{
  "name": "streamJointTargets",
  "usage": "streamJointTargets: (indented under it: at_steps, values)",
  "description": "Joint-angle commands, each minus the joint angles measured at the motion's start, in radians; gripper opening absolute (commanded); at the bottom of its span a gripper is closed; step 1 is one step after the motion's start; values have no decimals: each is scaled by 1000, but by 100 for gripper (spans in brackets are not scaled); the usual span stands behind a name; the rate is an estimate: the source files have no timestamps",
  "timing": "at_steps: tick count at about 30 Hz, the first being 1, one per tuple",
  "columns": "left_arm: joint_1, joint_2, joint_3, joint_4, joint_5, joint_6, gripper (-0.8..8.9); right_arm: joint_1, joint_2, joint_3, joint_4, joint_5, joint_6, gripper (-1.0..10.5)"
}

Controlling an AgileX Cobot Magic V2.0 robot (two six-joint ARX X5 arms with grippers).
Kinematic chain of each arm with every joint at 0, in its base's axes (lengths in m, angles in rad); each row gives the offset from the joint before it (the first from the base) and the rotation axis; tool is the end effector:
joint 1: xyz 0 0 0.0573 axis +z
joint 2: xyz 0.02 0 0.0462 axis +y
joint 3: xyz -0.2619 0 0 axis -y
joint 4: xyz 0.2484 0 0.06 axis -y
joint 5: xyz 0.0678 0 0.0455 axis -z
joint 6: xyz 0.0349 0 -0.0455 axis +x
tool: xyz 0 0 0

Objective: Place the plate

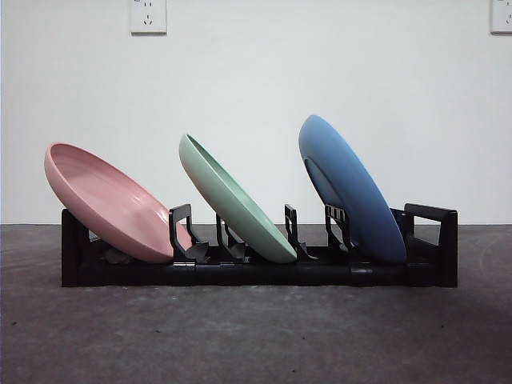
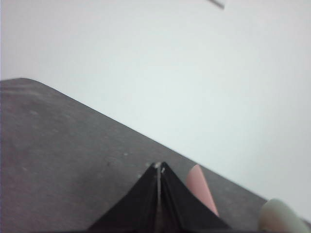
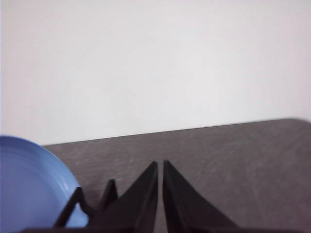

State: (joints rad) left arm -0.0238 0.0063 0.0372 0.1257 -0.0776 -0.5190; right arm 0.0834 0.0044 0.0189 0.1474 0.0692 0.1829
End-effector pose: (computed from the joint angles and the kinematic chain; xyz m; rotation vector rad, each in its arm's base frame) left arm 0.1059 0.0002 0.1888 -0.5257 -0.1669 0.0119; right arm 0.1067 0.0065 0.1848 0.1948 -0.1597 0.0289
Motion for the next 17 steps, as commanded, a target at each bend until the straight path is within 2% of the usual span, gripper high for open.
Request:
streamJointTargets:
  at_steps: [1,7,12,17]
  values:
    - [0,0,24,-27,31,-68,8,-1,1,36,-30,-32,136,15]
    - [0,41,132,-186,109,-66,10,-1,77,212,-285,-69,149,14]
    - [0,115,257,-316,180,-33,10,-1,214,372,-383,-122,84,15]
    - [0,233,422,-471,263,51,11,-1,386,539,-459,-240,24,14]
